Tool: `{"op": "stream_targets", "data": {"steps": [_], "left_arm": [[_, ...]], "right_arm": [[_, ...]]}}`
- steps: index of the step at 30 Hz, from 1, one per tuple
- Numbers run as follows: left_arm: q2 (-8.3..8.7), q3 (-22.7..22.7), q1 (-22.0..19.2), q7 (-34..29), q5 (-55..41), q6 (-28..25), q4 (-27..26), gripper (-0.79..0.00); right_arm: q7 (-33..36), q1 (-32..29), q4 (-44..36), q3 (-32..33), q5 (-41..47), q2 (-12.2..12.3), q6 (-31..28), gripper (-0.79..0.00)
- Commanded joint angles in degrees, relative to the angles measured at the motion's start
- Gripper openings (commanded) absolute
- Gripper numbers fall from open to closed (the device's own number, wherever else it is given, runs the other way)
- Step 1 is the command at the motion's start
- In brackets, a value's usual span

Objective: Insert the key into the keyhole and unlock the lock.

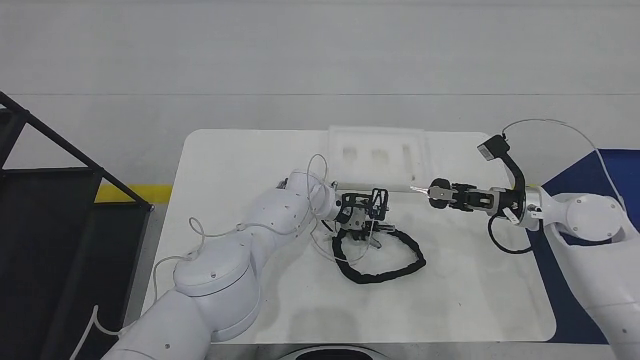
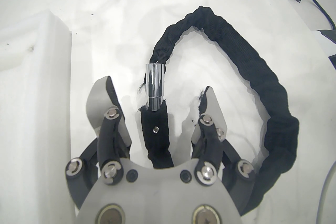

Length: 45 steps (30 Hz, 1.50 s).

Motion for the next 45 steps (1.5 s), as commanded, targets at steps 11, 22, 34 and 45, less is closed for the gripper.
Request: {"op": "stream_targets", "data": {"steps": [11,22,34,45], "left_arm": [[0.01,0.0,0.0,0.0,0.0,0.0,0.0,0.0],[0.01,0.0,0.0,0.0,0.0,0.0,0.0,0.0],[0.92,-2.4,1.6,-4.5,-4.3,4.5,-2.0,0.0],[2.4,-3.1,2.0,-7.1,-3.7,5.2,-6.0,-0.043]], "right_arm": [[0.0,0.0,0.0,0.0,0.0,0.0,0.0,-0.785],[0.0,0.0,0.0,0.0,0.0,0.0,0.0,-0.785],[0.0,0.0,0.0,0.0,0.0,0.0,0.0,-0.785],[0.0,0.0,0.0,0.0,0.0,0.0,0.0,-0.785]]}}
